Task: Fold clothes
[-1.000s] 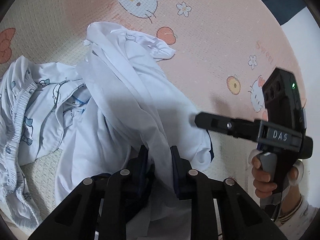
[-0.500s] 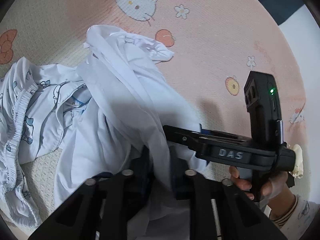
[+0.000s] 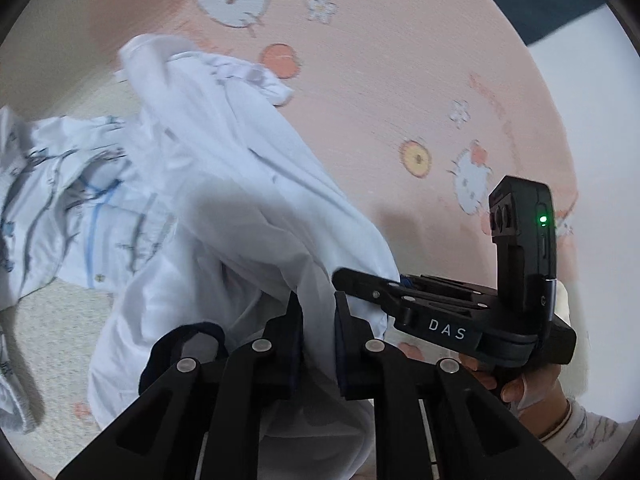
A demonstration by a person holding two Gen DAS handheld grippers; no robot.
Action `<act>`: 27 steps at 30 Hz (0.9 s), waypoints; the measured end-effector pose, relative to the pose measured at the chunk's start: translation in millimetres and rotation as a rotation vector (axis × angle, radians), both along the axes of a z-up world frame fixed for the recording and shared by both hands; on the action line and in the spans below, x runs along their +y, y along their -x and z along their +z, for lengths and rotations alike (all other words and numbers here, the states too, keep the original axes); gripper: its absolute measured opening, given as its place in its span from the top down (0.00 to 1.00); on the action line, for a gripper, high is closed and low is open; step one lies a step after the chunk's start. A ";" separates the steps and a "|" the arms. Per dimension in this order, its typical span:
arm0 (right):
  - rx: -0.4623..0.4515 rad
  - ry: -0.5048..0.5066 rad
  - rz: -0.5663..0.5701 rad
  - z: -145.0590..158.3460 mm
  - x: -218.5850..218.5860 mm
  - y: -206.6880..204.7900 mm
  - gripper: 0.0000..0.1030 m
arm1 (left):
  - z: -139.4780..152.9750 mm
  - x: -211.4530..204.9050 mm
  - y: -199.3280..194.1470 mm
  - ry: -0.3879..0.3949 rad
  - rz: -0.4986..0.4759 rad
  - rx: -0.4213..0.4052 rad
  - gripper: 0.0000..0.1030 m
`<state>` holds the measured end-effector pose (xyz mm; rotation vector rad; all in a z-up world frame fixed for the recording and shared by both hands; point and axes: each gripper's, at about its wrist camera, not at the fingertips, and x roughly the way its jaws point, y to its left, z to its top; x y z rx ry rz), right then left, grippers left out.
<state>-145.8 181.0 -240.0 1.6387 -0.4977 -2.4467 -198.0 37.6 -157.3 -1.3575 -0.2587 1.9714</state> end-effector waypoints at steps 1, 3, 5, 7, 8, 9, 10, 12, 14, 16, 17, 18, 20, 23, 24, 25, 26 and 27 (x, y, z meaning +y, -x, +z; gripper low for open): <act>-0.005 -0.006 -0.016 0.4 5.4 -4.1 0.83 | 1.2 5.4 -1.7 0.000 -0.015 0.003 0.89; -0.017 -0.009 -0.049 -1.7 19.2 -14.9 0.83 | 2.6 15.6 -3.8 0.003 -0.039 0.004 0.89; -0.042 0.035 -0.090 -9.2 37.9 -15.6 0.83 | 3.4 25.1 -4.1 0.005 -0.059 0.006 0.89; -0.055 0.086 -0.135 -13.9 51.7 -21.8 0.83 | 5.9 32.7 -7.5 0.017 -0.080 0.025 0.89; -0.057 0.089 -0.149 -15.2 56.0 -24.9 0.83 | 7.5 35.5 -10.2 0.022 -0.093 0.035 0.89; -0.055 0.081 -0.159 -16.0 59.0 -28.2 0.83 | 9.1 37.6 -13.2 0.025 -0.108 0.045 0.89; -0.056 0.075 -0.168 -16.3 61.8 -30.9 0.83 | 10.6 38.7 -16.4 0.027 -0.122 0.055 0.89; -0.061 0.070 -0.187 -16.5 67.7 -35.7 0.83 | 12.7 41.8 -23.7 0.035 -0.149 0.077 0.89; -0.060 0.044 -0.207 -14.8 73.1 -39.0 0.83 | 13.9 43.3 -28.1 0.052 -0.163 0.096 0.89; -0.055 -0.026 -0.220 -12.0 76.1 -42.7 0.83 | 14.7 42.0 -27.0 0.038 -0.145 0.077 0.89; -0.057 -0.062 -0.228 -4.7 76.4 -33.1 0.83 | 15.0 40.2 -25.2 0.020 -0.130 0.063 0.89; -0.062 -0.083 -0.242 -1.2 78.6 -30.6 0.83 | 14.8 37.4 -22.0 0.003 -0.108 0.038 0.88; -0.071 -0.101 -0.269 4.1 93.3 -25.9 0.83 | 12.9 31.0 -15.7 -0.017 -0.070 -0.006 0.87; -0.083 -0.171 -0.300 13.0 95.2 -24.4 0.83 | 10.0 20.9 -7.5 -0.024 -0.016 -0.042 0.76; -0.087 -0.186 -0.307 14.8 96.8 -25.5 0.83 | 9.3 17.6 -6.3 -0.020 -0.003 -0.045 0.63; -0.092 -0.198 -0.312 16.4 98.1 -26.0 0.83 | 8.6 14.9 -5.0 -0.019 0.009 -0.048 0.56; -0.097 -0.210 -0.318 18.0 99.4 -26.4 0.83 | 8.8 12.7 -4.4 -0.023 0.019 -0.048 0.43; -0.101 -0.222 -0.324 19.6 100.8 -26.9 0.83 | 9.5 11.2 -4.8 -0.026 0.025 -0.043 0.38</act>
